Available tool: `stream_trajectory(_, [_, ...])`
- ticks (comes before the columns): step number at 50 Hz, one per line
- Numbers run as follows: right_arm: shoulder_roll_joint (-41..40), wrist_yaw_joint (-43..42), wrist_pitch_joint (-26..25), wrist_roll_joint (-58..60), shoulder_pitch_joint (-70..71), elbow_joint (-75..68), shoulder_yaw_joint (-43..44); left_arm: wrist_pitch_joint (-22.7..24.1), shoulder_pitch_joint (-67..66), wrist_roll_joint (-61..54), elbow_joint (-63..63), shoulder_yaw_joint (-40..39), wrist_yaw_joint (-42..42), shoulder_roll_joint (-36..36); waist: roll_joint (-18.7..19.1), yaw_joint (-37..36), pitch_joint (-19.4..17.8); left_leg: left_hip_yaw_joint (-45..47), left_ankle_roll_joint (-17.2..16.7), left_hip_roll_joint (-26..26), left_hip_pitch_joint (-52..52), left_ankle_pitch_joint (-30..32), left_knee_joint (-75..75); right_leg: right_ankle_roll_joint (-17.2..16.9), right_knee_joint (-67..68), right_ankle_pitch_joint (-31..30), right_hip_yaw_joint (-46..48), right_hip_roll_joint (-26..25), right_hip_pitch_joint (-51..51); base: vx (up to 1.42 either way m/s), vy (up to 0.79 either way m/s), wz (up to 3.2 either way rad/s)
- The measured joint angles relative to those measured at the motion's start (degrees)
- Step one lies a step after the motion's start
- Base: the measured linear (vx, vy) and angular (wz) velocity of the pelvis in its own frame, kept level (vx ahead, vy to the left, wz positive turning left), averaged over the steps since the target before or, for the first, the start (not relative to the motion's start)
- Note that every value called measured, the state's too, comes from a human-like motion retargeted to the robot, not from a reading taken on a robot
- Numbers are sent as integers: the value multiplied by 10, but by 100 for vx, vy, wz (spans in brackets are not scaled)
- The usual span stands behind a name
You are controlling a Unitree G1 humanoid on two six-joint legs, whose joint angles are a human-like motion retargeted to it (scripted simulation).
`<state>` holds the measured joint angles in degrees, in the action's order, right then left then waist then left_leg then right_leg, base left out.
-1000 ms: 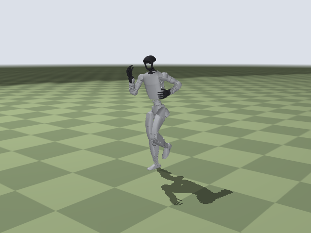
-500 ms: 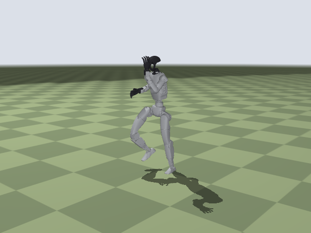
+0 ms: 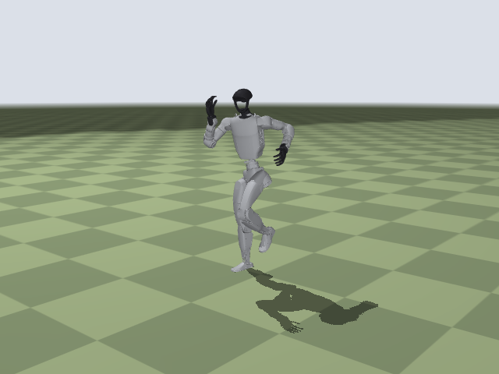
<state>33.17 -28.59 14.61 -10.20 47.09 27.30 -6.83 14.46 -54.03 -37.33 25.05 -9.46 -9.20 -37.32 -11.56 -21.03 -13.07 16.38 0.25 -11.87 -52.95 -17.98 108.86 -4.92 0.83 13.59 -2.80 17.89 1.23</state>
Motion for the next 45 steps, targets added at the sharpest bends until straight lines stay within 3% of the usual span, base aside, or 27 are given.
stream_trajectory(5, [-8, 67, 9, -38, -99, 11, 14, -6, 107, 48, -37, 24, -36, 23, 0, 62, 20, -30, 18, 27, 62, 18, -89, 0, 10, 15, 14, -23, -7, 1, 3, 16])
stream_trajectory(7, [-13, 97, 11, -43, -208, -21, 14, -2, 214, 84, -74, 50, -55, 52, 6, 98, 30, -33, 17, 37, 130, 40, -204, 2, 26, 23, 22, -38, -11, 5, 8, 29])
stream_trajectory(10, [-18, 90, 8, -25, -391, -127, -18, 11, 402, 134, -127, 56, -79, 96, 15, 140, 32, -27, 1, 67, 294, 73, -488, -1, 61, 24, 23, -61, -14, 6, 12, 5])
stream_trajectory(14, [1, 95, 12, -32, -617, -234, -24, 26, 692, 201, -157, 7, -154, 131, 66, 238, 21, 6, 6, 62, 519, -71, -854, -31, 236, -12, 77, -105, -84, -3, 21, 73])
stream_trajectory(15, [9, 106, 20, -43, -676, -236, -9, 29, 766, 229, -158, 0, -178, 128, 84, 270, 16, 1, 6, 54, 555, -86, -925, -45, 327, -35, 105, -111, -127, -9, 20, 131])
stream_trajectory(18, [28, 146, 32, -67, -831, -208, 59, 28, 960, 267, -139, 16, -223, 55, 110, 362, -22, -39, 12, 29, 611, -65, -1033, -70, 606, -74, 184, -67, -251, -4, 14, 126])
stream_trajectory(22, [14, 201, 20, -102, -952, -187, 120, 15, 1107, 271, -116, 71, -204, -44, 130, 425, -53, -60, 3, -6, 617, -24, -1038, -21, 809, 34, 215, -34, -334, -1, 6, 49])
stream_trajectory(25, [-6, 225, 11, -112, -973, -177, 139, 4, 1143, 270, -106, 99, -187, -59, 148, 422, -39, -57, 11, -17, 601, 6, -1025, -10, 859, 40, 196, -56, -372, 5, -1, -15])
stream_trajectory(30, [-23, 231, 7, -83, -893, -170, 112, -6, 1081, 287, -72, 91, -135, -24, 160, 395, 8, -54, -1, -7, 609, 14, -1036, -34, 789, -9, 178, -83, -325, 14, -4, -3])
stream_trajectory(35, [-61, 191, -6, -34, -672, -192, 62, 7, 851, 196, -74, 60, -117, 52, 136, 359, 47, -60, 22, 46, 609, -36, -1007, -43, 473, -70, 181, -80, -163, 14, -12, 10])
stream_trajectory(36, [-77, 174, -10, -5, -613, -197, 51, 15, 787, 157, -82, 64, -106, 65, 123, 341, 52, -57, 32, 60, 597, -48, -979, -35, 392, -46, 177, -79, -122, 9, -22, -36])
stream_trajectory(38, [-112, 137, -16, 25, -493, -193, 34, 10, 663, 101, -106, 78, -78, 79, 92, 294, 61, -44, 54, 83, 547, -60, -878, -15, 254, 22, 167, -73, -54, 2, -26, -77])
stream_trajectory(40, [-129, 104, -17, 32, -375, -167, 25, -12, 540, 77, -128, 94, -43, 79, 63, 234, 62, -23, 65, 83, 447, -28, -695, 14, 153, 66, 155, -63, -12, -3, -22, -102])
stream_trajectory(42, [-108, 78, -19, 46, -259, -131, 21, -31, 419, 55, -135, 95, -9, 77, 50, 173, 47, -16, 48, 63, 341, 30, -507, 35, 90, 63, 138, -59, 16, -1, -14, -109])
stream_trajectory(45, [-32, 75, -18, 50, -98, -87, 6, -38, 255, 31, -129, 68, 41, 60, 33, 98, 8, -26, 26, 71, 222, 5, -287, 26, 53, 41, 111, -32, 46, 2, -8, -89])
